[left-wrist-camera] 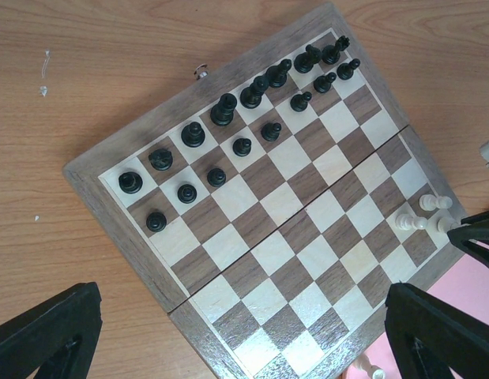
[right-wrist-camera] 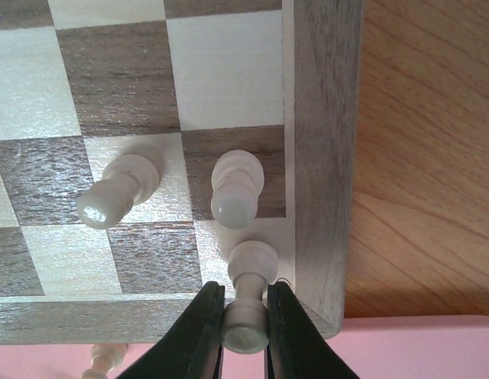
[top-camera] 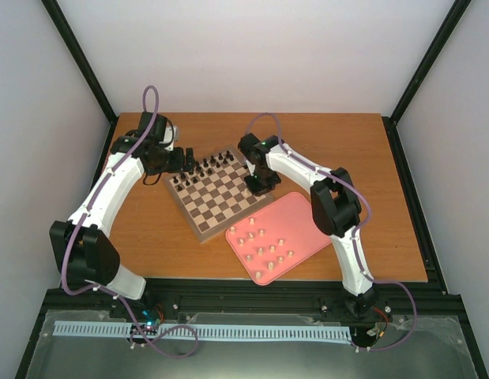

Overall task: Set up the chess pieces on the board
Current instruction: Place the chess piece on the chessboard, then pick up the chess piece from the storage box.

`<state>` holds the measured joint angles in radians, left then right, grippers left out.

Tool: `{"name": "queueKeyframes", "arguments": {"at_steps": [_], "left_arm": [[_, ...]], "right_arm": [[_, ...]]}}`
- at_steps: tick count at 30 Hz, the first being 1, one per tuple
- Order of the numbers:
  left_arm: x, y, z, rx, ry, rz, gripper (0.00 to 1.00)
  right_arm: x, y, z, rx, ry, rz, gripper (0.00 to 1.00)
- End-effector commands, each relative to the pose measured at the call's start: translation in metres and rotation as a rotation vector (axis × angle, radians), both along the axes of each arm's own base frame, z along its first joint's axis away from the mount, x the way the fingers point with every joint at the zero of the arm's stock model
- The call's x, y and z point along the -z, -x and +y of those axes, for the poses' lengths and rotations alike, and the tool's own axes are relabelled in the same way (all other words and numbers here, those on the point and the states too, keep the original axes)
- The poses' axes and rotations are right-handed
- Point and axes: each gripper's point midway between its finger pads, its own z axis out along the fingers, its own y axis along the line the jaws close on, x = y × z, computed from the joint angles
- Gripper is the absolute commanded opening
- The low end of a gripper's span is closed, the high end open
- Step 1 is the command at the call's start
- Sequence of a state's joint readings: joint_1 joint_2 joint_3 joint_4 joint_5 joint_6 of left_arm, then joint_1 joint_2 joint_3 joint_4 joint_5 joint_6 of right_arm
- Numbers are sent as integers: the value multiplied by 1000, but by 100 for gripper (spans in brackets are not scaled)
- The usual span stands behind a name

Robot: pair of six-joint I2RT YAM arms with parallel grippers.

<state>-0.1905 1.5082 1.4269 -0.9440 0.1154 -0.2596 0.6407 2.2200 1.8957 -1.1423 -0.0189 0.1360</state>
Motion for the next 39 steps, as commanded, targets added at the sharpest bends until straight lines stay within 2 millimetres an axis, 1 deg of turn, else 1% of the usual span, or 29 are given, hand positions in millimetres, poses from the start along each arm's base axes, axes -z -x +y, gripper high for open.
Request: {"name": "queueKeyframes", "arguments": {"at_steps": [1, 8, 12, 16, 20, 24, 28, 31, 34, 37, 39], "left_arm": [[-6, -4, 3, -3, -8, -15, 100], [-6, -2, 3, -4, -6, -17, 100], [-6, -2, 3, -3, -4, -18, 100], [-6, -2, 3, -3, -4, -17, 100], [-7, -2, 3, -4, -5, -20, 100], [-8, -1, 3, -5, -6, -22, 100], [-9, -1, 4, -4, -7, -23, 100], [-9, -1, 3, -4, -5, -21, 100], [-9, -2, 3, -4, -5, -22, 100], [-10, -2, 3, -6, -5, -23, 100], [-10, -2, 3, -4, -5, -24, 100]], "right_arm": [[2, 0, -1, -7, 10, 14, 14], [2, 1, -2, -1, 7, 12, 15], [1, 0, 0, 2, -1, 10, 20], [-3, 0, 0, -4, -5, 2, 29], [-11, 0, 0, -12, -16, -17, 40], [-24, 1, 3, -19, -47, -31, 53], [-46, 3, 3, -9, -73, -58, 55], [-63, 11, 1, -8, -85, -70, 56], [-72, 27, 0, -28, -71, -74, 57], [-71, 51, 5, -64, -56, -56, 56], [-69, 67, 14, -87, -76, -38, 56]]}}
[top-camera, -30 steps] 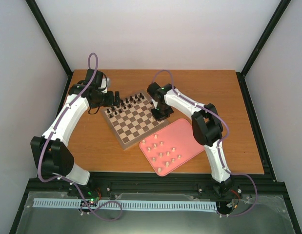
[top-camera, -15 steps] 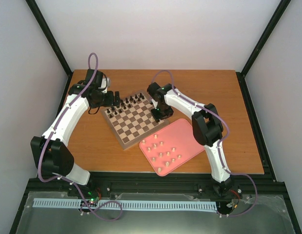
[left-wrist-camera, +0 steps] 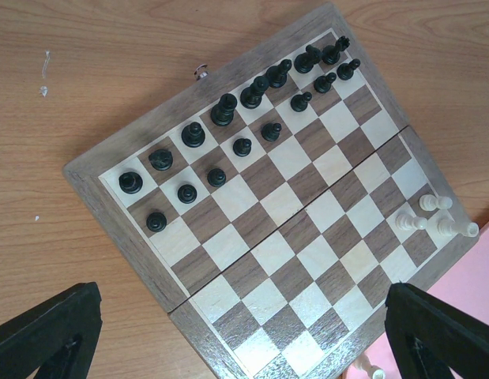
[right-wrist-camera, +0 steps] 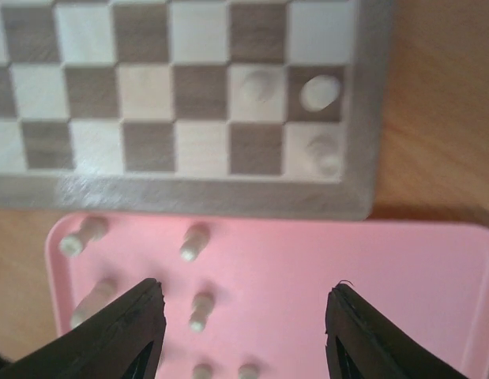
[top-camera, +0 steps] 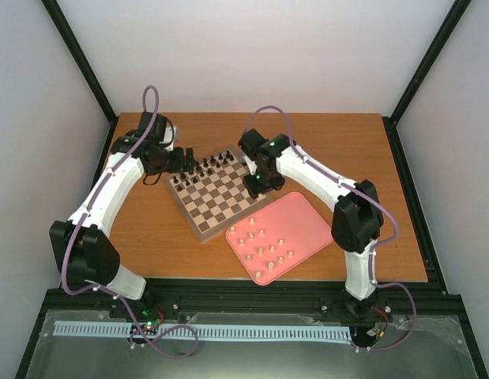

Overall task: Set up the chess pieces on the board
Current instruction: Pick up the chess piece from the storage box.

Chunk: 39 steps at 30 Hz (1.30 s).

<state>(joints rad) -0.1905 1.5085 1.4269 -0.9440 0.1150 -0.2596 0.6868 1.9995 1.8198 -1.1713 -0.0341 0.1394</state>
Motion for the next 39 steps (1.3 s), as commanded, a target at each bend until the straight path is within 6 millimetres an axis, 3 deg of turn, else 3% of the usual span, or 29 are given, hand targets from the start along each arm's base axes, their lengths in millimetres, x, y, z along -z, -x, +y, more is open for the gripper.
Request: {"name": "queueKeyframes", "arguments": {"at_steps": [1, 13, 25, 39], "left_arm": [[-10, -2, 3, -3, -4, -23, 100], [-7, -1, 2, -4, 6, -13, 100], [-6, 1, 4, -5, -6, -15, 100], [-5, 5, 4, -6, 2, -17, 100]], "right_arm": [[4, 42, 13, -53, 0, 51, 56], [36, 76, 44, -155, -4, 134, 48], [47, 113, 33, -188, 14, 200, 45], [60, 123, 38, -202, 10, 242, 43]]}}
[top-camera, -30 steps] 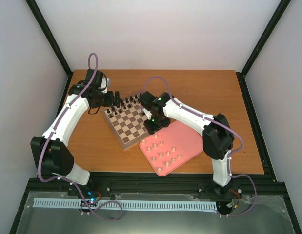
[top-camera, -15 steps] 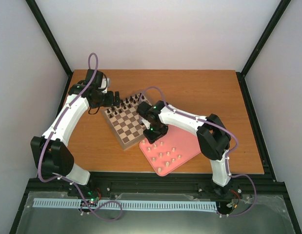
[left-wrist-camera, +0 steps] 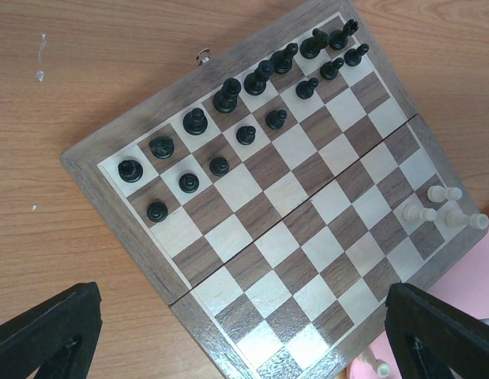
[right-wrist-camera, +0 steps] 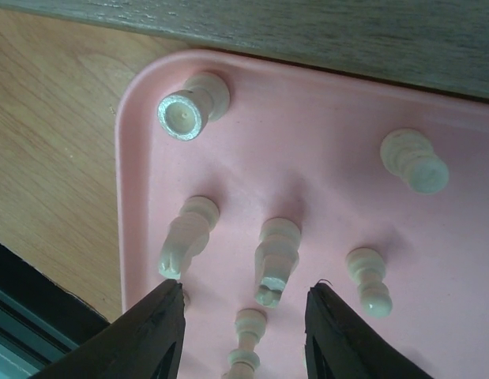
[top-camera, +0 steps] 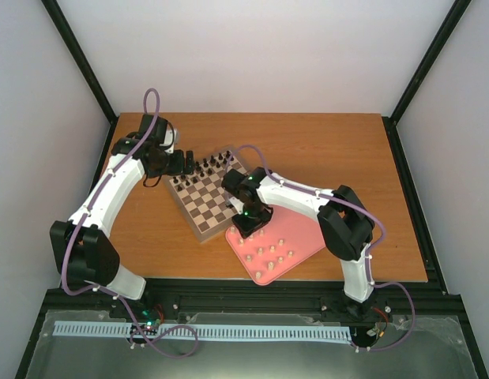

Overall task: Set up the chess pieces on the board
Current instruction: Pick up the chess piece from the storage box.

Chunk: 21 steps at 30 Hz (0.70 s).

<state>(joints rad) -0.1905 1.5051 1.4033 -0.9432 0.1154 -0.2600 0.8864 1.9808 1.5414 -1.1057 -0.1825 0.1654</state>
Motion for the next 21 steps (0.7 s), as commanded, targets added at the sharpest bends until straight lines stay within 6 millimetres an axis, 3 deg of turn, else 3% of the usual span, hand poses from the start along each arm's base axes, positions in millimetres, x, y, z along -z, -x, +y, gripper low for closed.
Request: {"name": "queueKeyframes", "arguments": {"at_steps": [1, 21], "left_arm": [[-13, 1, 3, -6, 5, -39, 100], [-13, 2, 4, -7, 2, -40, 100]], "right_arm": [[-5, 6, 4, -6, -17, -3, 42], [16, 1, -2, 22, 37, -13, 33]]}}
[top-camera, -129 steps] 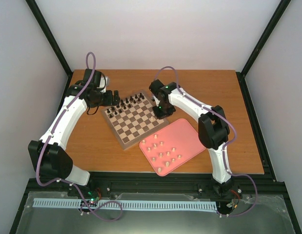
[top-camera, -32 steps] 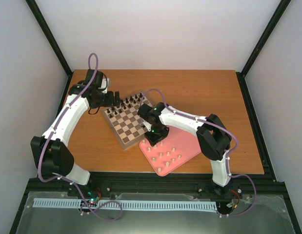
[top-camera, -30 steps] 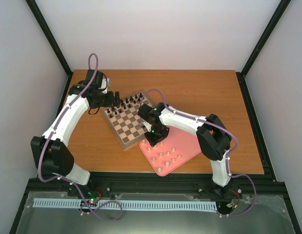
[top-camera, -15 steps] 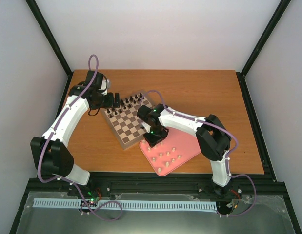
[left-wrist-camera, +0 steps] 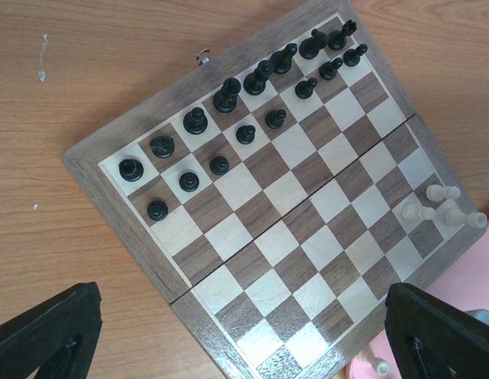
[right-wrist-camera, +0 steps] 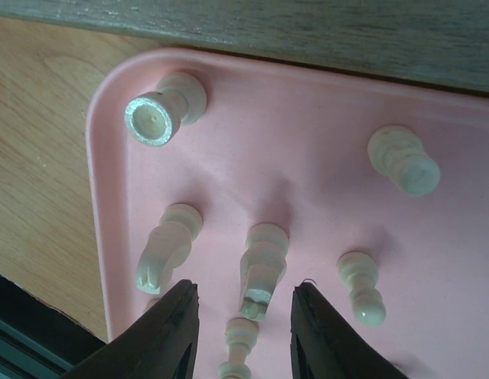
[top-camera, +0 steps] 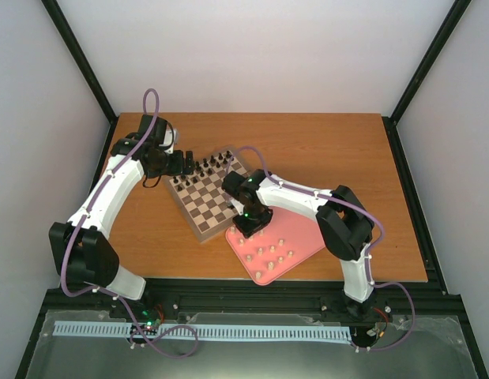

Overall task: Set up the chess pieces on the board
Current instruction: Pick up the chess piece from the storage box.

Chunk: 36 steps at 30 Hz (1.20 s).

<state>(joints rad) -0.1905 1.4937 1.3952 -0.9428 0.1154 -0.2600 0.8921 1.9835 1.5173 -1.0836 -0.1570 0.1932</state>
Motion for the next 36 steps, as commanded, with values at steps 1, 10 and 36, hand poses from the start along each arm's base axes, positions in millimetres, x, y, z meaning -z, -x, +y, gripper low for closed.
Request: {"name": "queueKeyframes", "arguments": {"at_steps": [1, 10, 36], "left_arm": [[-12, 0, 3, -6, 2, -38, 100], [-10, -1, 2, -5, 3, -30, 100], [-10, -3, 3, -7, -2, -34, 100]], "right_arm": [[8, 1, 1, -1, 14, 1, 33], [15, 3, 0, -5, 17, 25, 28], [-80, -53, 6, 9, 31, -204, 4]]}}
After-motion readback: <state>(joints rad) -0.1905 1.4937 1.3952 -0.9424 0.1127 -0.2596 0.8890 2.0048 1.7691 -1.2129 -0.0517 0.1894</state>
